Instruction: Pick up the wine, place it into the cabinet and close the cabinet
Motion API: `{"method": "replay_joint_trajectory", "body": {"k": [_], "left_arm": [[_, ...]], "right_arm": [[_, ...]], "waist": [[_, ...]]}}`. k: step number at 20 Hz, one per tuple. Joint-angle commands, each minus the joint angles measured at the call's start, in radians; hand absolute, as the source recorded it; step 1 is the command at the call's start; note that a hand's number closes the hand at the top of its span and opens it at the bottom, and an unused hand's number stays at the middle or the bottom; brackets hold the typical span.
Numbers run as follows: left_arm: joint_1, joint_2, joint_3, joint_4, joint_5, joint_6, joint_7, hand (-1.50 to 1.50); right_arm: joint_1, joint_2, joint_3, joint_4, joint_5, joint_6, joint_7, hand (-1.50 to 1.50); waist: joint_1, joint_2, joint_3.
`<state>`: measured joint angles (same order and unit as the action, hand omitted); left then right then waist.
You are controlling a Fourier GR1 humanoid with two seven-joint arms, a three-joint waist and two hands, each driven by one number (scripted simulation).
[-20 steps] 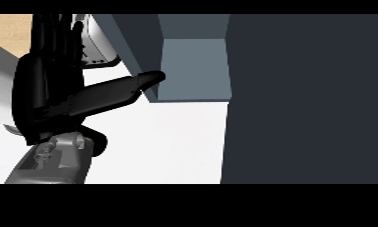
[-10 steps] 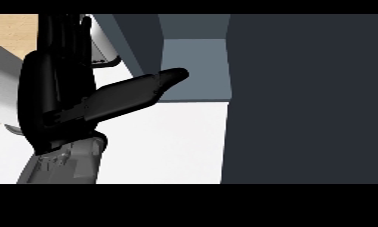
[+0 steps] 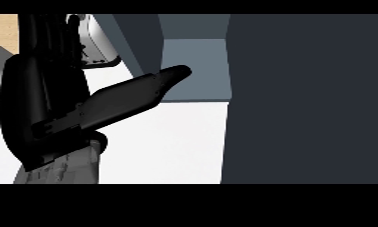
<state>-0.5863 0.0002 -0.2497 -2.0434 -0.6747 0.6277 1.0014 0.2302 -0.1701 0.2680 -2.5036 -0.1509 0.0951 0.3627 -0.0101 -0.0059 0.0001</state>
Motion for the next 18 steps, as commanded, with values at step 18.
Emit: {"method": "replay_joint_trajectory", "body": {"k": [18], "left_arm": [[0.13, 0.093, 0.191, -0.221, -0.025, -0.174, 0.109, -1.5]], "right_arm": [[-0.02, -0.012, 0.002, -0.211, -0.054, -0.044, 0.169, -1.5]], "waist": [[0.008, 0.003, -0.001]]}}
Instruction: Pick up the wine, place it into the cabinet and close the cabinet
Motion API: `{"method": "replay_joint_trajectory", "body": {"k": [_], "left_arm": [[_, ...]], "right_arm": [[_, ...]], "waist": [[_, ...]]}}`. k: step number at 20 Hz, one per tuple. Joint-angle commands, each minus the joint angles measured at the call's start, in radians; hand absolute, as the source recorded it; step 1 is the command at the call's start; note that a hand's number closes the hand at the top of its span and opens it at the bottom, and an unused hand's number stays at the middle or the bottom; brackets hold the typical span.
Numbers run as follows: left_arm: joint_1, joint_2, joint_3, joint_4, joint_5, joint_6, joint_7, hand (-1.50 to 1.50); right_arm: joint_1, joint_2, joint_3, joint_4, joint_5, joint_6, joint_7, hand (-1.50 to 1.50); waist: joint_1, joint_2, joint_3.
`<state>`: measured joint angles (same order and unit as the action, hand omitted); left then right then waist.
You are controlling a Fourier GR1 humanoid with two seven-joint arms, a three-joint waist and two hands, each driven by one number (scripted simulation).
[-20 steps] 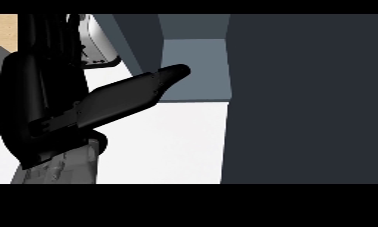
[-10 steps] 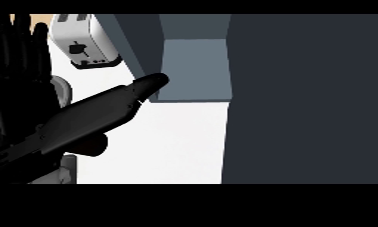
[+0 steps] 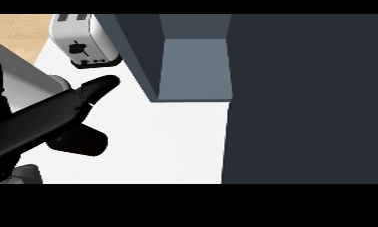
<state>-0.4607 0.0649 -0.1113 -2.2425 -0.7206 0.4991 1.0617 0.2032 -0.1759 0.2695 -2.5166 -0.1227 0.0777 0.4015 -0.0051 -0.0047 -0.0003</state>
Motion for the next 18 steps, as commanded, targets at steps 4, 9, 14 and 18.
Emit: {"method": "replay_joint_trajectory", "body": {"k": [4, 9, 14, 18], "left_arm": [[0.099, 0.049, 0.081, -0.092, 0.079, -0.062, 0.029, -1.5], [0.245, 0.048, 0.095, -0.161, 0.1, -0.059, -0.005, -1.5], [0.311, 0.025, 0.08, -0.159, 0.131, -0.039, -0.069, -1.5], [0.35, 0.046, 0.162, -0.129, 0.223, -0.043, -0.109, -1.5]], "right_arm": [[0.017, 0.007, 0.027, -0.241, -0.055, -0.044, 0.125, -1.5], [0.051, -0.015, 0.03, -0.262, -0.069, -0.028, 0.144, -1.5], [0.014, -0.022, 0.005, -0.261, -0.083, -0.036, 0.159, -1.5], [-0.036, 0.002, 0.001, -0.235, -0.065, -0.074, 0.188, -1.5]], "waist": [[-0.001, -0.001, -0.001], [0.002, -0.003, -0.001], [0.001, -0.001, -0.001], [0.004, 0.001, -0.001]]}}
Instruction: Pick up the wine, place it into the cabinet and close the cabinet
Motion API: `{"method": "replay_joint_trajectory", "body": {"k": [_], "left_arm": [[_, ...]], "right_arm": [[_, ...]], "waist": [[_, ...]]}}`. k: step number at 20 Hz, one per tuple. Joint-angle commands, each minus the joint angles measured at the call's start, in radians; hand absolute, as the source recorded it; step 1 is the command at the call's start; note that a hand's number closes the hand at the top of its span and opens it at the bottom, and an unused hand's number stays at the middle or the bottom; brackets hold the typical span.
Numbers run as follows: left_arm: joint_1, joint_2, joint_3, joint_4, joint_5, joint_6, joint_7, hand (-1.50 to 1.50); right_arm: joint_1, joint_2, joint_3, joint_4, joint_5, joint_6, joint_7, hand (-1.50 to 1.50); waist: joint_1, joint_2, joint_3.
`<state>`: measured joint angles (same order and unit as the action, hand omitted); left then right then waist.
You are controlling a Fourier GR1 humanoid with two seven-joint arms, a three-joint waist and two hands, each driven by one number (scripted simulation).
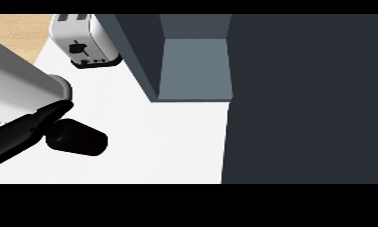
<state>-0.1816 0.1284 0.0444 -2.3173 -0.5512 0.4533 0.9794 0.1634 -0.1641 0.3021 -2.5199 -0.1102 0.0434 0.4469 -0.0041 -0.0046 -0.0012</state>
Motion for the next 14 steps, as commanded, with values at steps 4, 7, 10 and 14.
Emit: {"method": "replay_joint_trajectory", "body": {"k": [4, 7, 10, 14], "left_arm": [[0.183, -0.039, 0.041, -0.027, 0.171, 0.021, -0.157, -1.5], [0.281, -0.068, 0.062, 0.024, 0.281, 0.019, -0.283, -1.5], [0.303, -0.04, 0.12, 0.093, 0.368, -0.02, -0.392, -1.5], [0.286, -0.064, 0.143, 0.201, 0.42, -0.025, -0.474, -1.5]], "right_arm": [[0.023, -0.006, 0.006, -0.263, -0.07, -0.041, 0.141, -1.5], [0.04, -0.024, -0.013, -0.216, -0.072, -0.006, 0.085, -1.5], [0.007, -0.004, 0.009, -0.22, -0.054, -0.037, 0.117, -1.5], [0.067, -0.01, 0.045, -0.228, -0.032, -0.017, 0.068, -1.5]], "waist": [[-0.001, -0.001, -0.001], [0.0, 0.0, -0.001], [0.001, 0.001, -0.001], [-0.011, 0.001, 0.0]]}}
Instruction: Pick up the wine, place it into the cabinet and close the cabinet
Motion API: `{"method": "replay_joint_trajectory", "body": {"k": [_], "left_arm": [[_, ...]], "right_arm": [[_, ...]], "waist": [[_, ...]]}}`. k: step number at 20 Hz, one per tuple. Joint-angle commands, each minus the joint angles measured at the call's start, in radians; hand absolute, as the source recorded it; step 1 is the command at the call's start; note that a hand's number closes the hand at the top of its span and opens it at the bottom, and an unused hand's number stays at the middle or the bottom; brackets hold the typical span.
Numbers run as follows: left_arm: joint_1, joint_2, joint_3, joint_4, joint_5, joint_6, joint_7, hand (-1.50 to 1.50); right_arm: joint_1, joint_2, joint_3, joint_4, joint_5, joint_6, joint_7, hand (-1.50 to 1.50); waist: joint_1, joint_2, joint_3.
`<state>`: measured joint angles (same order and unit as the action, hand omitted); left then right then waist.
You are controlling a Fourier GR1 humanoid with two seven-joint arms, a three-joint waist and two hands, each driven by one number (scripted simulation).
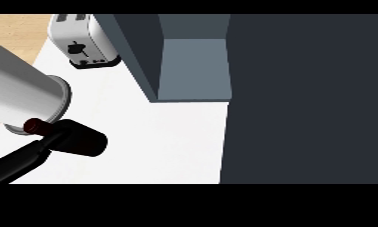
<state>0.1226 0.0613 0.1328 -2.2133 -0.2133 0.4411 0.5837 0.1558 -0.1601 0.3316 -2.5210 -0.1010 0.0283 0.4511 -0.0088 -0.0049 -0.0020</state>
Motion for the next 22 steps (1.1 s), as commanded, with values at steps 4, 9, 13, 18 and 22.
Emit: {"method": "replay_joint_trajectory", "body": {"k": [4, 9, 13, 18, 22], "left_arm": [[0.032, -0.056, 0.008, 0.17, 0.084, -0.021, -0.209, -1.5], [0.08, -0.017, 0.1, 0.226, 0.171, -0.075, -0.281, -1.5], [0.058, -0.025, 0.129, 0.342, 0.188, -0.079, -0.361, -1.5], [0.045, 0.021, 0.207, 0.441, 0.281, -0.146, -0.401, -1.5], [0.04, -0.008, 0.199, 0.516, 0.291, -0.159, -0.485, -1.5]], "right_arm": [[0.038, -0.04, -0.058, -0.239, -0.105, 0.0, 0.111, -1.5], [0.087, -0.039, -0.018, -0.272, -0.071, 0.0, 0.097, -1.5], [0.052, -0.009, 0.016, -0.231, -0.04, -0.021, 0.087, -1.5], [0.083, -0.024, 0.012, -0.278, -0.034, -0.029, 0.1, -1.5], [0.091, -0.047, -0.033, -0.257, -0.065, 0.004, 0.06, -1.5]], "waist": [[-0.004, 0.003, 0.001], [-0.003, 0.0, 0.0], [-0.001, 0.001, 0.001], [-0.008, 0.0, 0.0], [-0.004, 0.001, 0.001]]}}
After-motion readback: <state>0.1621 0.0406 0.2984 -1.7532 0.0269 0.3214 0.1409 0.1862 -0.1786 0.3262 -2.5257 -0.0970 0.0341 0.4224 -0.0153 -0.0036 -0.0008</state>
